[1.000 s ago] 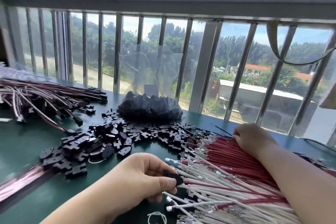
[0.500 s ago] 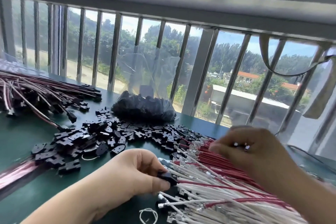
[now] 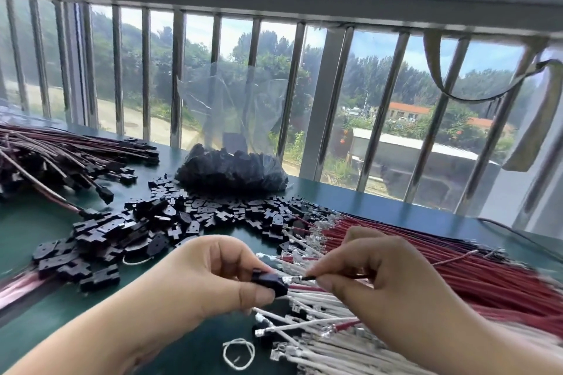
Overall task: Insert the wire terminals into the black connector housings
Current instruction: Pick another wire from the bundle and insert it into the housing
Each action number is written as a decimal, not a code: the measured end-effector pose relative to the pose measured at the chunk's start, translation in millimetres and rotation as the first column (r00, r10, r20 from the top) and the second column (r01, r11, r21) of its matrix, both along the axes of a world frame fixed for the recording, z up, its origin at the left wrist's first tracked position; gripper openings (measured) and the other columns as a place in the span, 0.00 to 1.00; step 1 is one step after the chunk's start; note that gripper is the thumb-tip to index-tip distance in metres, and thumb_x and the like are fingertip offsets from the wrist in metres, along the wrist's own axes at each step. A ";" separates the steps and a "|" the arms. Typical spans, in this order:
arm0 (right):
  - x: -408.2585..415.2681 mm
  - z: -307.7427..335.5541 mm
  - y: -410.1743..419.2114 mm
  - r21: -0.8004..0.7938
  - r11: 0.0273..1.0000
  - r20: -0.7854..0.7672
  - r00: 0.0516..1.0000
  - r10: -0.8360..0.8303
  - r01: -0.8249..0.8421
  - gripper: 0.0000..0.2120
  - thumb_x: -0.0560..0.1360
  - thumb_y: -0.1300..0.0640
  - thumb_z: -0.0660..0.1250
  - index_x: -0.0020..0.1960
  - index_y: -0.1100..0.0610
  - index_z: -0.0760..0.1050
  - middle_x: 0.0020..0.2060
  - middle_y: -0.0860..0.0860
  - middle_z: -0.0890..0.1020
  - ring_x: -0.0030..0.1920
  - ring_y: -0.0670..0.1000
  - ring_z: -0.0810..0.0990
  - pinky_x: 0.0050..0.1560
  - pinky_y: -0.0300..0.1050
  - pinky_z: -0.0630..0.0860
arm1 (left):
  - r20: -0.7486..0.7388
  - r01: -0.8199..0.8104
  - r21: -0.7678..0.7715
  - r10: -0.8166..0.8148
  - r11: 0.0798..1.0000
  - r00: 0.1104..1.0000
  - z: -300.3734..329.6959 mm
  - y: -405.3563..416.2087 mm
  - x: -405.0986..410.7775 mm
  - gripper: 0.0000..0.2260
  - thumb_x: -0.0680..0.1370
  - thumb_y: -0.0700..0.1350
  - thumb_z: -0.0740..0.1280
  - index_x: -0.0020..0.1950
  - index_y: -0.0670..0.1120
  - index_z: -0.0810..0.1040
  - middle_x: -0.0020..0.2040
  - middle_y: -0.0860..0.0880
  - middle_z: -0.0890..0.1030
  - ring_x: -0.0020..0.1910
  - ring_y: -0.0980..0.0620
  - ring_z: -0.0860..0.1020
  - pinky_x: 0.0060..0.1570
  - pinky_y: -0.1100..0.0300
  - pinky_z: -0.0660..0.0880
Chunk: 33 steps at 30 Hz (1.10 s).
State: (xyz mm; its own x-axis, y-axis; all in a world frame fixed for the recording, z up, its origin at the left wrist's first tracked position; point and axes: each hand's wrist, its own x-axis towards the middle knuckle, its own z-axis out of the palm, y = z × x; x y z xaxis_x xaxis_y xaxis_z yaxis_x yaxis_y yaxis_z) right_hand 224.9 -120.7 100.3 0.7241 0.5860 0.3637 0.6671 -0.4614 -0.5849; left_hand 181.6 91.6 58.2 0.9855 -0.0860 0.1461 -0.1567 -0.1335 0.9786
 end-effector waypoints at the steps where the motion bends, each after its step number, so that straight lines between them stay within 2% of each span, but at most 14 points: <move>1: -0.5 0.3 0.3 0.012 1.000 0.000 1.000 0.005 -0.005 0.11 0.69 0.55 0.74 0.39 0.37 0.82 0.35 0.36 0.78 0.40 0.33 0.74 0.43 0.25 0.67 | 0.001 -0.006 -0.005 0.006 1.000 1.000 0.9 -0.8 -0.7 0.25 0.43 0.59 0.82 0.35 0.51 0.84 0.39 0.41 0.85 0.29 0.55 0.79 0.32 0.65 0.76; 5: -4.3 0.1 0.5 0.036 0.998 -0.022 0.999 0.045 -0.044 0.11 0.69 0.56 0.73 0.39 0.39 0.82 0.36 0.37 0.77 0.36 0.35 0.75 0.43 0.24 0.68 | 0.021 -0.008 -0.011 0.008 1.000 1.000 3.6 -1.4 -4.7 0.28 0.45 0.60 0.82 0.39 0.48 0.85 0.32 0.44 0.83 0.28 0.55 0.78 0.31 0.67 0.75; 9: -5.3 -1.8 -5.4 0.075 0.995 -0.034 0.997 0.075 -0.073 0.11 0.69 0.55 0.73 0.40 0.37 0.82 0.34 0.37 0.77 0.37 0.34 0.75 0.42 0.25 0.68 | 0.030 0.018 -0.041 -0.017 0.999 0.999 6.4 -4.1 -7.8 0.28 0.48 0.61 0.81 0.41 0.46 0.85 0.36 0.40 0.84 0.29 0.53 0.78 0.32 0.64 0.76; 12: -6.4 -6.7 -6.1 0.102 0.992 0.053 0.996 0.069 -0.074 0.13 0.69 0.56 0.73 0.41 0.36 0.82 0.34 0.40 0.76 0.38 0.38 0.75 0.41 0.26 0.69 | 0.033 0.008 -0.049 -0.006 0.999 0.999 8.0 -6.6 -8.8 0.24 0.50 0.57 0.81 0.40 0.46 0.85 0.35 0.41 0.84 0.29 0.53 0.77 0.32 0.64 0.76; 15: -7.6 -10.8 -3.0 0.042 0.998 0.204 0.978 0.034 -0.043 0.13 0.70 0.54 0.73 0.44 0.35 0.79 0.38 0.43 0.75 0.40 0.45 0.75 0.39 0.32 0.71 | 0.023 0.017 -0.056 -0.016 0.998 1.000 8.5 -8.8 -10.3 0.17 0.55 0.52 0.77 0.40 0.46 0.85 0.31 0.44 0.82 0.28 0.54 0.77 0.31 0.65 0.74; 17: -9.4 -12.6 0.2 -0.001 0.999 0.241 0.970 0.041 -0.042 0.10 0.70 0.51 0.71 0.46 0.36 0.78 0.40 0.42 0.74 0.40 0.45 0.75 0.37 0.34 0.71 | 0.010 0.043 -0.084 -0.042 0.996 0.999 7.5 -11.9 -12.1 0.15 0.55 0.49 0.77 0.39 0.45 0.85 0.30 0.46 0.81 0.28 0.54 0.77 0.31 0.66 0.74; 19: -10.6 -13.2 2.9 0.003 0.998 0.226 0.973 0.053 -0.055 0.08 0.70 0.50 0.71 0.45 0.37 0.78 0.39 0.40 0.74 0.40 0.43 0.75 0.37 0.31 0.70 | 0.009 0.049 -0.103 -0.049 0.993 0.999 7.0 -15.0 -13.3 0.15 0.55 0.48 0.77 0.39 0.44 0.85 0.30 0.44 0.82 0.28 0.54 0.77 0.31 0.65 0.74; 22: -6.6 -9.2 3.5 0.049 0.997 0.088 0.994 0.059 -0.063 0.08 0.69 0.52 0.73 0.42 0.38 0.80 0.37 0.38 0.77 0.38 0.39 0.75 0.40 0.26 0.68 | 0.024 -0.001 -0.113 0.004 0.994 1.000 7.7 -17.5 -12.6 0.17 0.55 0.49 0.77 0.40 0.43 0.85 0.33 0.40 0.82 0.28 0.53 0.76 0.31 0.63 0.74; 24: -1.8 -5.1 1.2 0.027 0.997 0.034 0.997 0.065 -0.066 0.04 0.68 0.48 0.71 0.42 0.38 0.81 0.38 0.37 0.79 0.39 0.37 0.76 0.42 0.27 0.69 | 0.029 -0.035 -0.099 0.038 0.995 0.999 9.2 -17.3 -11.8 0.17 0.55 0.50 0.77 0.40 0.43 0.85 0.34 0.39 0.82 0.28 0.53 0.75 0.30 0.63 0.74; 26: 2.1 -3.9 -1.8 -0.023 0.997 0.031 0.997 0.074 -0.073 0.04 0.68 0.44 0.69 0.42 0.41 0.82 0.39 0.37 0.80 0.41 0.39 0.78 0.42 0.29 0.71 | 0.028 -0.066 -0.078 0.068 0.995 0.997 10.7 -16.8 -11.8 0.16 0.56 0.49 0.77 0.40 0.43 0.84 0.33 0.40 0.82 0.28 0.53 0.75 0.30 0.63 0.74; 30: 2.7 -8.0 -4.5 -0.025 0.997 0.095 0.992 0.079 -0.077 0.05 0.69 0.47 0.70 0.40 0.47 0.83 0.36 0.42 0.78 0.39 0.42 0.77 0.39 0.31 0.71 | 0.024 -0.055 -0.051 0.056 0.997 0.998 10.4 -19.7 -13.0 0.08 0.60 0.43 0.75 0.37 0.45 0.84 0.28 0.44 0.80 0.27 0.54 0.75 0.29 0.65 0.74; 33: 1.3 -10.4 -3.6 0.007 0.996 0.144 0.985 0.091 -0.093 0.08 0.70 0.47 0.70 0.37 0.50 0.82 0.36 0.46 0.77 0.37 0.43 0.76 0.37 0.32 0.70 | 0.038 -0.049 -0.102 0.053 0.994 0.998 10.3 -20.9 -13.9 0.10 0.57 0.42 0.78 0.36 0.43 0.84 0.27 0.44 0.79 0.26 0.53 0.75 0.28 0.67 0.73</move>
State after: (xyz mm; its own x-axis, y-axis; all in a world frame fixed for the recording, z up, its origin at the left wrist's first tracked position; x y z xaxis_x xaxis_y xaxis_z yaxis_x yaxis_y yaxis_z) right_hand 226.2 -124.4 89.8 0.6069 0.6423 0.4681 0.7839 -0.3865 -0.4860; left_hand 167.8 70.7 68.5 0.9813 -0.0184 0.1916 -0.1922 -0.0436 0.9804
